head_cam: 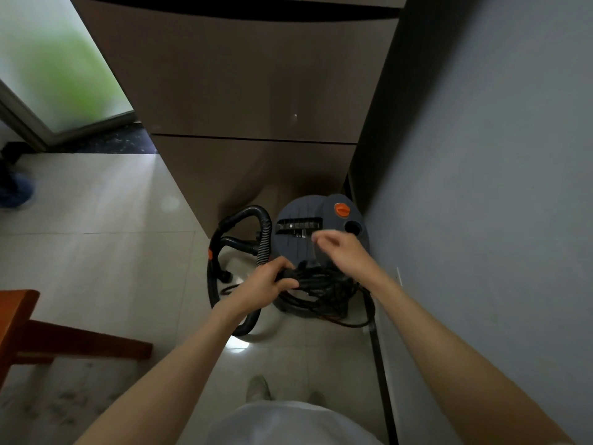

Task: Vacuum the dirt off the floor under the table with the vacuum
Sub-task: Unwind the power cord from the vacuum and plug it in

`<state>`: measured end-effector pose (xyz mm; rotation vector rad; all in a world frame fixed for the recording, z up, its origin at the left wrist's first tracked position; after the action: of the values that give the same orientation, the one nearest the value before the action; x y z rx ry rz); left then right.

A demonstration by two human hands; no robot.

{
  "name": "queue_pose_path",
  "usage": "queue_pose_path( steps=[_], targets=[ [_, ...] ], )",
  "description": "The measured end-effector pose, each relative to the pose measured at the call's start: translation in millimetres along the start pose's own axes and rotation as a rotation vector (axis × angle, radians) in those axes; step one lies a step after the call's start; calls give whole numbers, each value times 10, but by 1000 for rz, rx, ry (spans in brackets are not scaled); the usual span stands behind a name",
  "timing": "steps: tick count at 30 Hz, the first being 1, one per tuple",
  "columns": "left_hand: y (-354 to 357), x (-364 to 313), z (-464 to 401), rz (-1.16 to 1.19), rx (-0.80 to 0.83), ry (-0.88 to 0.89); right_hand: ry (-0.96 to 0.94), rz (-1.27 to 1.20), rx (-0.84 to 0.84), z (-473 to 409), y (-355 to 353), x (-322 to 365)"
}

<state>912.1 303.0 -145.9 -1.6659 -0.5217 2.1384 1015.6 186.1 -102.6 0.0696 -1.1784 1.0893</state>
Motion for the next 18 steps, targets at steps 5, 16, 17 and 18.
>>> queue_pose_path(
  steps=[5,16,17,18],
  targets=[
    [-83,17,-2,99,-43,-26,-118,500,192,34,253,-244],
    [-205,2,-65,333,-176,-104,-92,401,257,-52,258,-208],
    [-209,34,-73,382,-229,-161,-85,368,266,-41,278,-221],
    [-230,66,-77,410,-295,-209,-76,339,277,-19,297,-233]
  ],
)
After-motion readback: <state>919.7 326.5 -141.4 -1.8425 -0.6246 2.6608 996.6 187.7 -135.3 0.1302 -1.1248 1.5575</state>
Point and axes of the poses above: each hand's wrist, its own z-axis away from the middle knuckle, its own y-axis out of the palm, x = y × z, the point moved 6 cm from there along -z, towards the middle knuckle, and after that the axes turned 7 degrees about y, right-handed, at the moved point
